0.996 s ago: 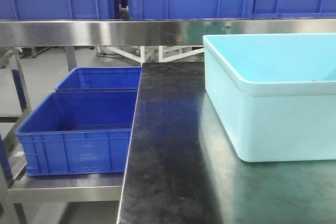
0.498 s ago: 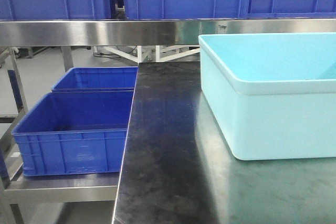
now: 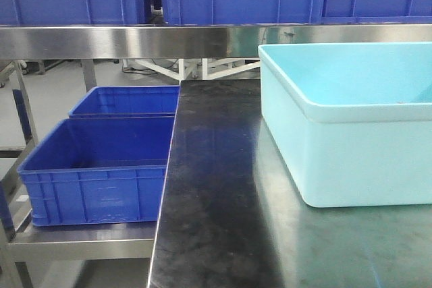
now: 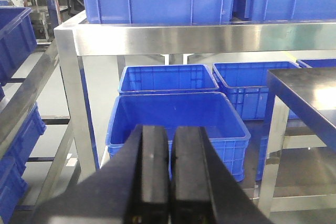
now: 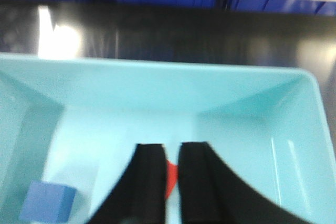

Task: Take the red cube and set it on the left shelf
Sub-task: 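Move the right gripper over the light-blue bin toward the red cube, then lower the open right gripper into the bin around the red cube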

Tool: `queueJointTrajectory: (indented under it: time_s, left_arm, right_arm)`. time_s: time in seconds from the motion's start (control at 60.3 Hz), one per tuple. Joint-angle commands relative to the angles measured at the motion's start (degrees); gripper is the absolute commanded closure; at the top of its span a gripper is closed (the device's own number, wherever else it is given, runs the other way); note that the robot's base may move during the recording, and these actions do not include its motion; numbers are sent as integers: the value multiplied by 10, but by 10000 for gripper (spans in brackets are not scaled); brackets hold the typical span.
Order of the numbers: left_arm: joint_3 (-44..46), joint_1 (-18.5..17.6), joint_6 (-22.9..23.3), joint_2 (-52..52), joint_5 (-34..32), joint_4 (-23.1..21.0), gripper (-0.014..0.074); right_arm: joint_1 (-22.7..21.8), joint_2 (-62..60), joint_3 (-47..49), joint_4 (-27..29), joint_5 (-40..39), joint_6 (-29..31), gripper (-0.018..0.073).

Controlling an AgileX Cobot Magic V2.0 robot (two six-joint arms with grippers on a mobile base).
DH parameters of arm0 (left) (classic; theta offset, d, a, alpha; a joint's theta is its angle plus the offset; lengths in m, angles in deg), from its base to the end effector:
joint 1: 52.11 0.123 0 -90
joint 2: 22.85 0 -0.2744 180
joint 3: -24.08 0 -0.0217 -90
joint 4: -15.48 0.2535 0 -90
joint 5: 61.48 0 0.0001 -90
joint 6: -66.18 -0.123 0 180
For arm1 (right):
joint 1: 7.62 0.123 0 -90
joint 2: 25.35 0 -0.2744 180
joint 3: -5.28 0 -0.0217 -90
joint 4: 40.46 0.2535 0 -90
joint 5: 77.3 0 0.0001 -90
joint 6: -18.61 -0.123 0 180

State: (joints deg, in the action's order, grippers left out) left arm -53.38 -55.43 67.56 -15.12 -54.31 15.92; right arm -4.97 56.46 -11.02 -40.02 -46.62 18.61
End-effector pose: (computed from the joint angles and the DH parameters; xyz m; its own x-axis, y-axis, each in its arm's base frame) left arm 0.1016 -0.0058 0.1976 -0.0420 -0.0141 -0.9990 0.0563 0.9983 -0.0164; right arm 0.3104 0.0148 0.3032 -0.6261 -0.0224 -0.7794 -0.0452 0.9990 0.0076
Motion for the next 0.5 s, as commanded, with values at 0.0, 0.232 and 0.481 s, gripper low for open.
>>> queueJointTrajectory:
  time_s: [0.0, 0.232, 0.481]
  left_arm:
    - [-13, -2, 0, -8, -52, -4, 495]
    - [-13, -2, 0, -8, -52, -4, 495]
    - [-13, -2, 0, -8, -52, -4, 495]
  right_arm:
    - [1, -4, 29, 2, 2, 9, 113]
    - [1, 20, 29, 2, 53, 9, -31]
    - [1, 47, 29, 17, 66, 9, -31]
